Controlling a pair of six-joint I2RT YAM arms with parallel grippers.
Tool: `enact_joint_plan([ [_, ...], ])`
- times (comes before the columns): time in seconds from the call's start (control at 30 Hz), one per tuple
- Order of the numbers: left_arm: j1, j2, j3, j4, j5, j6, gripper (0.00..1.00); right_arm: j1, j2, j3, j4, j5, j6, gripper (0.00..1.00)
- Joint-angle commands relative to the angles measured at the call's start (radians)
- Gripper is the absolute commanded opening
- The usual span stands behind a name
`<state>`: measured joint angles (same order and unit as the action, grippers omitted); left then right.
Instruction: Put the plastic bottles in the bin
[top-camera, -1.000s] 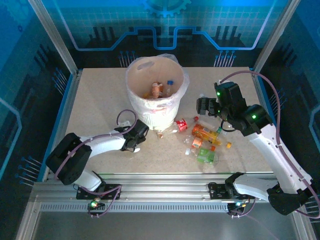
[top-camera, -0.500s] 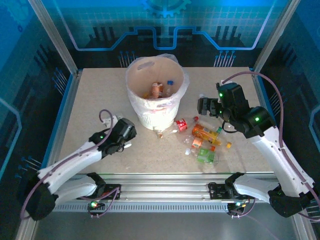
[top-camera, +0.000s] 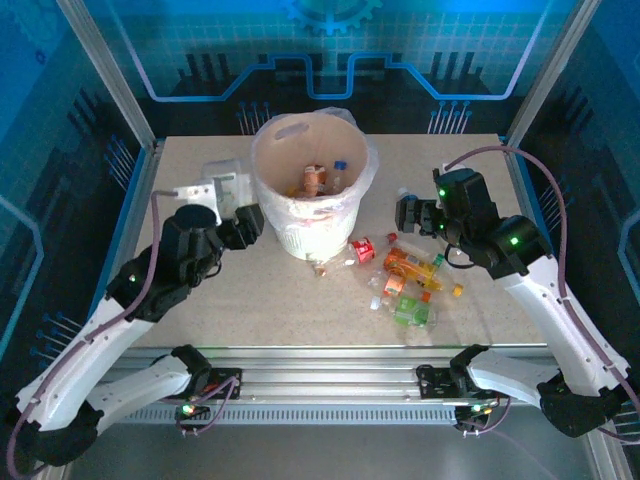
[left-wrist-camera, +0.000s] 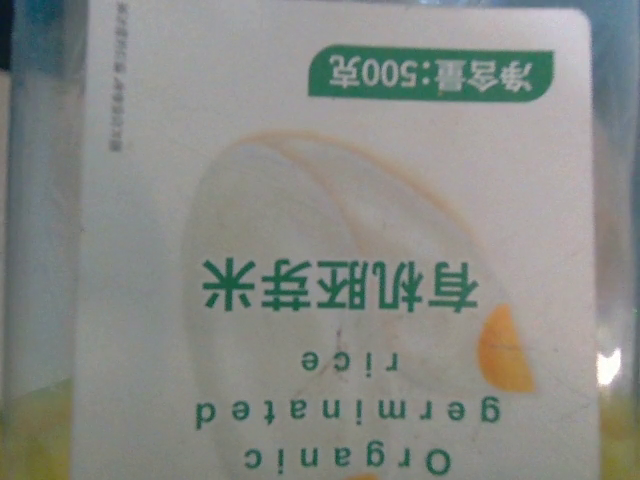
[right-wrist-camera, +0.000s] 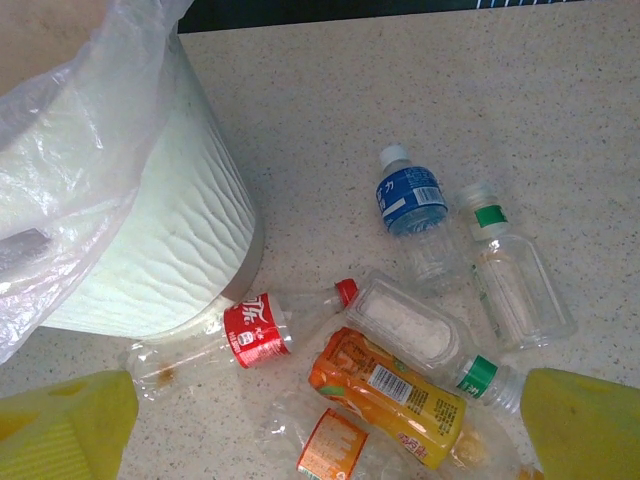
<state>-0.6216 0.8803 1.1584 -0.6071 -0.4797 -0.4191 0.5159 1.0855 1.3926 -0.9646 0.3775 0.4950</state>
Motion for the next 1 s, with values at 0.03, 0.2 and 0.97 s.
enact_joint_plan([
  [0.03, 0.010, 0.103, 0.159, 0.080, 0.167, 0.290, 0.67, -0.007, -0.010, -0.012, 0.013, -0.019, 0.016, 1.00],
  [0.2, 0.042, 0.311, 0.404, 0.019, 0.381, 0.495, 0.68, -0.007, -0.008, -0.013, 0.012, -0.027, 0.020, 1.00],
  [0.97, 0.223, 0.909, 0.853, -0.227, 0.635, 0.706, 0.77, -0.007, -0.004, -0.050, 0.015, -0.044, 0.047, 1.00],
])
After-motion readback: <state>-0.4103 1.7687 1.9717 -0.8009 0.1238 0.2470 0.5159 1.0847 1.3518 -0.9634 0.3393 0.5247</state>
